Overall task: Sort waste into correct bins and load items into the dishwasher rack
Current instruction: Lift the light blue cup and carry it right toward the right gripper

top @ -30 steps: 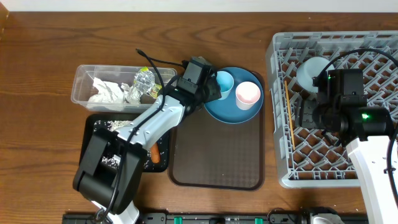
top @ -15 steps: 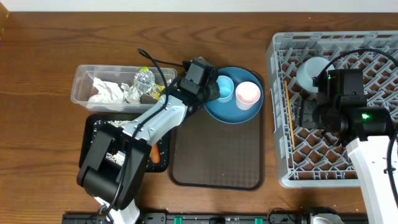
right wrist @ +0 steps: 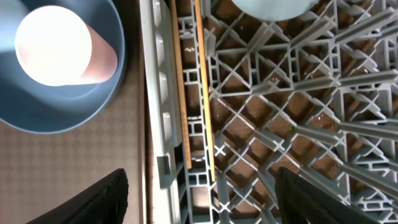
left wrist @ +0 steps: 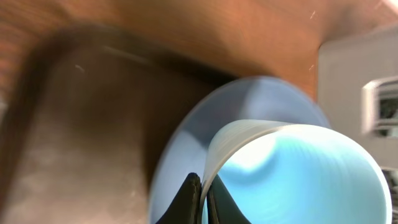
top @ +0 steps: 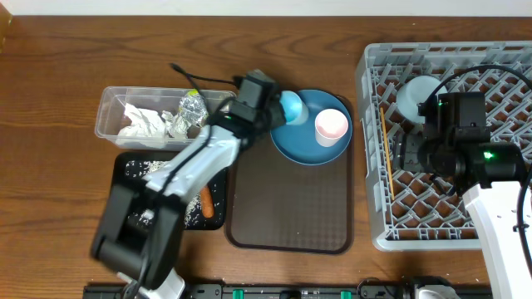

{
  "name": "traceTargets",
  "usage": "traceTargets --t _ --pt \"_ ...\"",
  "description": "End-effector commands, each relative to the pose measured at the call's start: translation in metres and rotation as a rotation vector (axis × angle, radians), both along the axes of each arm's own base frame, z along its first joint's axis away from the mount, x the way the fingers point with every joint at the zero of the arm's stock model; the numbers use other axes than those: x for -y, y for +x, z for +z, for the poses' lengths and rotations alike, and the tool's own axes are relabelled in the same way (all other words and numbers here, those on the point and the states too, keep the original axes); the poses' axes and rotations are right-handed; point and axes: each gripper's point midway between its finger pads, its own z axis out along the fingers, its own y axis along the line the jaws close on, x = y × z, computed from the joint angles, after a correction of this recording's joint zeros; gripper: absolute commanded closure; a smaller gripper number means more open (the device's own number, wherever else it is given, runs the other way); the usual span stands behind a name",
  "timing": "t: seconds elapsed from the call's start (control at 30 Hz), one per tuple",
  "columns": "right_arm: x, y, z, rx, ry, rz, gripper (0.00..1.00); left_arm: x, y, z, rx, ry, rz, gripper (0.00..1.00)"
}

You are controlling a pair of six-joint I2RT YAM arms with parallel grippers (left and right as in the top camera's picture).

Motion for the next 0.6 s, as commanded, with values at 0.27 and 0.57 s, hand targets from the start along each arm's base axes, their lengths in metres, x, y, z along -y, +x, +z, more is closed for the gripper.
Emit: traceTargets --t 0.27,0.57 --pt "-0.042 -0.009 0.005 -0.007 0.184 0.23 0.24 -0.017 -0.052 0.135 0.086 -0.274 -0.167 0.94" --pt "-0.128 -0.037 0.058 0.175 0.606 0.769 0.2 0.001 -0.121 0.2 -0.039 -0.751 -0.599 0.94"
